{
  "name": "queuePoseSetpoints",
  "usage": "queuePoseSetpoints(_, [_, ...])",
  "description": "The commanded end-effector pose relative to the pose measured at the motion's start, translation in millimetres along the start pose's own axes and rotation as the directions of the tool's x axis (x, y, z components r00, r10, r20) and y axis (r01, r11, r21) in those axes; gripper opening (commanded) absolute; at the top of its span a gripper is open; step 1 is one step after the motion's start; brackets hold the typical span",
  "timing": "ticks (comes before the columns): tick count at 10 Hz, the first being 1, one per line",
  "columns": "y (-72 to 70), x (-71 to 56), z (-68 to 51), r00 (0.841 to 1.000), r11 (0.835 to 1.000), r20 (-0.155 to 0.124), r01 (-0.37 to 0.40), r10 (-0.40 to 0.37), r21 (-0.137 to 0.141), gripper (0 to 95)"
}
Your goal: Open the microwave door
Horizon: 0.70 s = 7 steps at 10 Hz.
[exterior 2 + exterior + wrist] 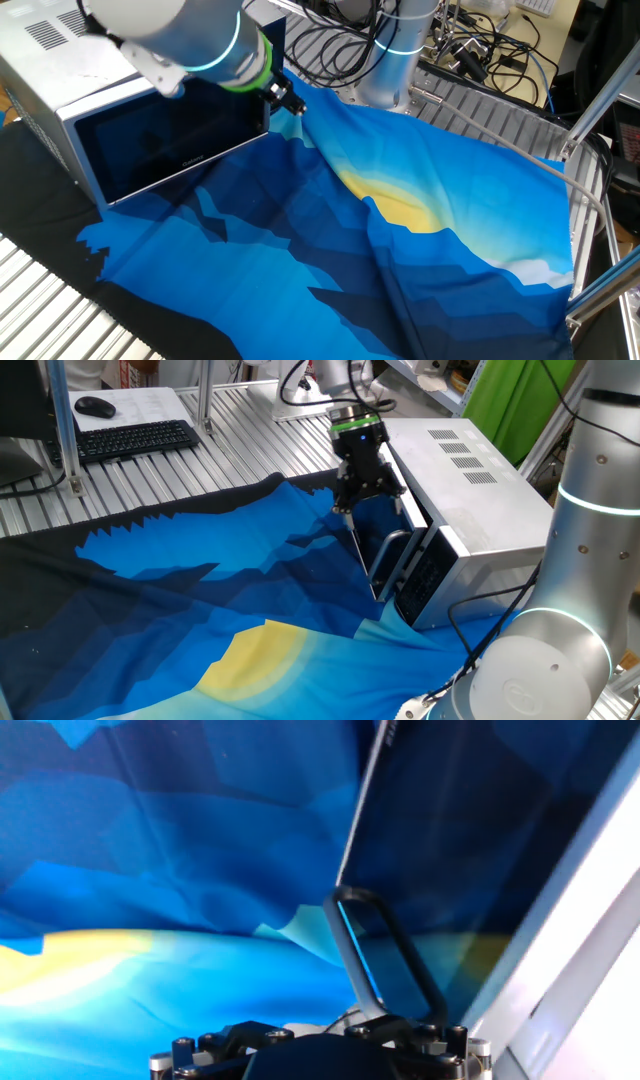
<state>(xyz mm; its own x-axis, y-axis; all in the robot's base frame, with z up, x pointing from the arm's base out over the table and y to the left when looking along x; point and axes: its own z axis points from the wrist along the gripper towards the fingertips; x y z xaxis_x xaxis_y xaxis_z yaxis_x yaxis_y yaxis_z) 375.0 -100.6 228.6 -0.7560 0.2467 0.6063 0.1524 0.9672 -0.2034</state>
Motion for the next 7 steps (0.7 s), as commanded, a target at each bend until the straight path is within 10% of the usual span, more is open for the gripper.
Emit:
queuePoseSetpoints(1, [-3.6,2.7,-2.7,1.000,1.000,-0.008,0.001,-0.001,-0.014,95.0])
queuePoseSetpoints(7, [-12.3,17.2,-15.5,0.999,0.999,-0.039,-0.018,0.017,-0.031,95.0])
